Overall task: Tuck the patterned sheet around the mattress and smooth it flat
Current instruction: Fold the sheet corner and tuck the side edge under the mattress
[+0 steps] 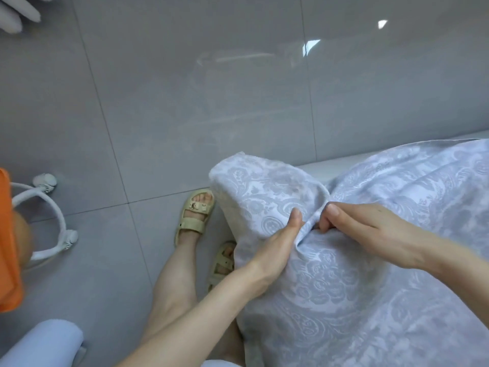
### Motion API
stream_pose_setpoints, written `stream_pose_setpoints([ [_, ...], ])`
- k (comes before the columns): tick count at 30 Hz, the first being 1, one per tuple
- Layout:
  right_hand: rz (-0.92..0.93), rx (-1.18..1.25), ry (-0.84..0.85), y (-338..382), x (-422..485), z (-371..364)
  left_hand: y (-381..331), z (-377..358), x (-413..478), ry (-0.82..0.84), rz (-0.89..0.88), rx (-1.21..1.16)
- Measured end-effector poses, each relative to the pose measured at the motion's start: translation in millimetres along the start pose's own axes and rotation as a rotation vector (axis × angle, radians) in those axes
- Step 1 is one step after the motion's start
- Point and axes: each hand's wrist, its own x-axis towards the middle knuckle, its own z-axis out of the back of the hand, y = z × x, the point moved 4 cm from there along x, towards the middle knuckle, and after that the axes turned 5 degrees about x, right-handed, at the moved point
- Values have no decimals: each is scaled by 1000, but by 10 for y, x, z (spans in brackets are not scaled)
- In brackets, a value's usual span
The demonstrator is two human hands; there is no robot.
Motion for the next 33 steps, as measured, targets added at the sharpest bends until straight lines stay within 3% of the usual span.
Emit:
stream_pose_setpoints([
  [4,-37,302,-12,3,-69,235,-22,20,-75,-5,10,-25],
  [6,-26,300,-95,8,131,384,29,23,-46,11,30,10],
  [7,-38,287,-60,31,284,411,46,10,-44,39,41,27],
  [11,-158,304,433,46,968,89,101,-141,-80,152,60,110],
  [14,-411,48,732,-129,1053,-224,114,-310,-159,156,21,179],
  [16,-599,-172,834,-398,875,-168,94,-432,-234,186,-10,178],
  [19,-826,-289,802,-757,501,190,22,-602,-356,286,-78,272],
  [23,-822,-378,669,-909,338,446,-23,-709,-352,359,-144,327],
  [27,-727,-107,454,-1027,327,492,-30,-369,-146,308,-15,122],
  [30,-697,-42,407,-927,249,484,52,-183,-65,319,22,63],
  [33,-698,22,356,-879,137,502,225,24,101,118,83,116],
])
